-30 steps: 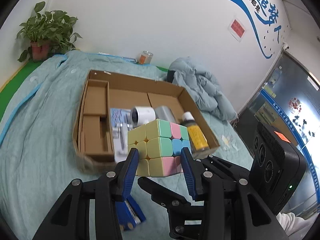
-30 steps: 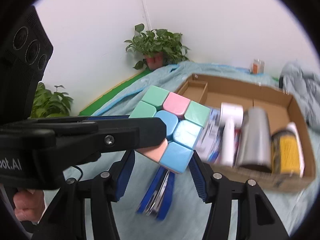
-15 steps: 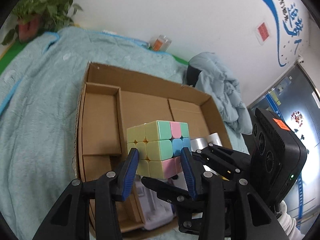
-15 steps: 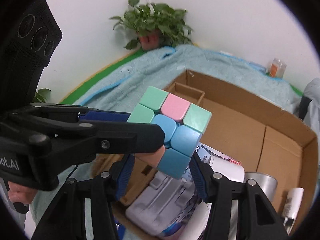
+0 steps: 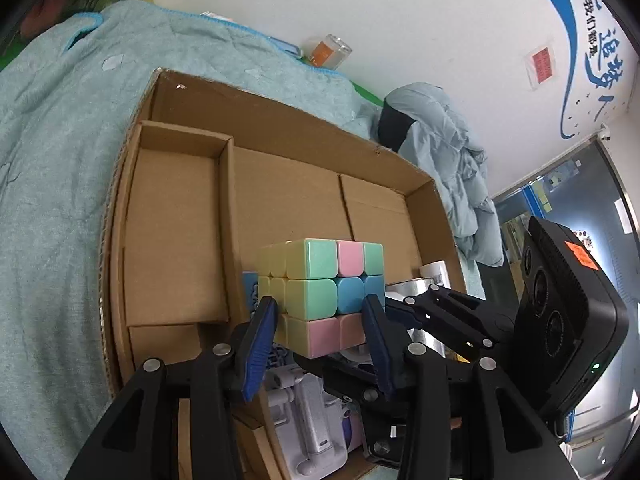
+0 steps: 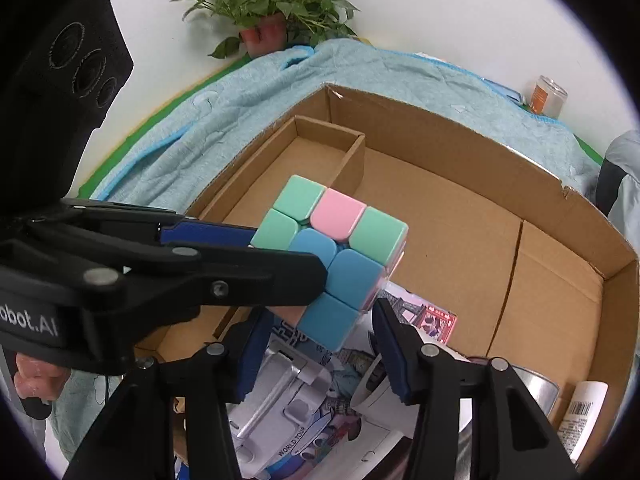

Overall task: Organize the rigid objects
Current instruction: 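Open both grippers and withdraw from the box, then move both grippers to the blue stapler on the quilt, then grasp the blue stapler with both grippers and lift it upright, then lower the stapler into the box compartment beside the cube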

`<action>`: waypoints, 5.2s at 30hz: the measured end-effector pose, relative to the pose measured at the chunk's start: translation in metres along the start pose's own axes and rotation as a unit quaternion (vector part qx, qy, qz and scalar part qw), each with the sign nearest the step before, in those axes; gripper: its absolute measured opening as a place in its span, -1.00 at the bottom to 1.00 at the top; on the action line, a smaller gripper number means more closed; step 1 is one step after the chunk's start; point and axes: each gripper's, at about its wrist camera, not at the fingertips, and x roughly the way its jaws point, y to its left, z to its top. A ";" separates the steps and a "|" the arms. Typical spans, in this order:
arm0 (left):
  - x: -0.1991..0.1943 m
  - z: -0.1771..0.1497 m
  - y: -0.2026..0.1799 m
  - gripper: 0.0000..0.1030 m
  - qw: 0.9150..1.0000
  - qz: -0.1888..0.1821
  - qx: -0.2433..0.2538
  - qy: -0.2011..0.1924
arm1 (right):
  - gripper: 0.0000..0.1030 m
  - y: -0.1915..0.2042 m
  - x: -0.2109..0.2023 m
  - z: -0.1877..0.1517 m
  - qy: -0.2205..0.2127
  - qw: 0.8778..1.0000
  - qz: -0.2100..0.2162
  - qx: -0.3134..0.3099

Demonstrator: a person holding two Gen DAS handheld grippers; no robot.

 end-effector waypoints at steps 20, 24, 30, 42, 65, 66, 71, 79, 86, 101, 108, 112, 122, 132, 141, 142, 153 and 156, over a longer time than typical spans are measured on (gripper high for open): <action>-0.114 -0.125 -0.081 0.99 0.949 0.191 0.128 -0.217 | 1.00 0.036 -0.107 -0.118 -0.159 0.980 -0.111 0.053; -0.116 -0.166 -0.070 0.99 0.959 0.201 0.102 -0.171 | 1.00 0.055 -0.103 -0.155 -0.137 0.988 -0.018 0.070; -0.075 -0.228 -0.024 0.96 0.988 0.137 0.035 -0.055 | 0.99 0.091 -0.042 -0.198 -0.033 0.988 0.112 0.105; -0.016 -0.267 -0.004 0.17 0.995 0.084 -0.018 0.041 | 0.18 0.120 -0.017 -0.207 -0.045 0.993 0.057 0.093; -0.024 -0.288 -0.066 -0.07 1.000 -0.009 -0.013 0.002 | -0.11 0.090 -0.086 -0.291 -0.052 0.973 -0.220 -0.050; -0.032 -0.289 -0.061 -0.07 1.000 -0.004 -0.019 -0.007 | -0.10 0.103 -0.086 -0.293 -0.057 0.965 -0.243 -0.080; -0.068 -0.304 -0.029 0.44 0.998 0.013 -0.049 -0.023 | 0.23 0.155 -0.088 -0.302 -0.108 0.946 -0.243 -0.187; -0.053 -0.326 -0.034 0.71 0.998 -0.008 -0.056 0.000 | 0.60 0.102 -0.115 -0.279 -0.125 0.992 -0.036 0.008; -0.023 -0.334 -0.043 0.71 0.997 -0.021 -0.066 0.030 | 0.17 0.111 -0.081 -0.278 -0.066 0.998 0.012 0.017; -0.006 -0.340 -0.060 0.37 0.999 0.007 -0.022 0.047 | 0.11 0.092 -0.077 -0.282 -0.025 0.978 0.104 0.180; -0.012 -0.345 -0.064 0.26 0.999 0.007 -0.019 0.039 | 0.10 0.091 -0.076 -0.275 -0.014 0.976 0.109 0.187; -0.028 -0.343 -0.069 0.02 1.000 0.001 -0.014 0.019 | 0.10 0.091 -0.078 -0.267 -0.019 0.980 0.096 0.171; -0.075 -0.312 -0.100 -0.07 0.999 -0.008 0.041 -0.032 | 0.08 0.101 -0.107 -0.246 -0.069 0.983 0.079 0.150; -0.118 -0.246 -0.123 -0.08 0.992 -0.020 0.090 -0.080 | 0.08 0.097 -0.129 -0.185 -0.113 0.985 0.066 0.110; -0.140 -0.179 -0.107 -0.13 0.991 -0.013 0.098 -0.092 | 0.07 0.099 -0.120 -0.120 -0.128 0.986 0.061 0.082; -0.140 -0.171 -0.103 -0.14 0.991 -0.010 0.096 -0.092 | -0.02 0.098 -0.120 -0.114 -0.126 0.987 0.063 0.080; -0.128 -0.099 -0.048 -0.15 0.996 -0.010 0.042 -0.078 | -0.03 0.093 -0.086 -0.063 -0.087 0.990 0.089 0.067; -0.123 -0.084 -0.037 -0.15 0.997 0.005 0.027 -0.070 | -0.03 0.090 -0.075 -0.046 -0.075 0.990 0.098 0.062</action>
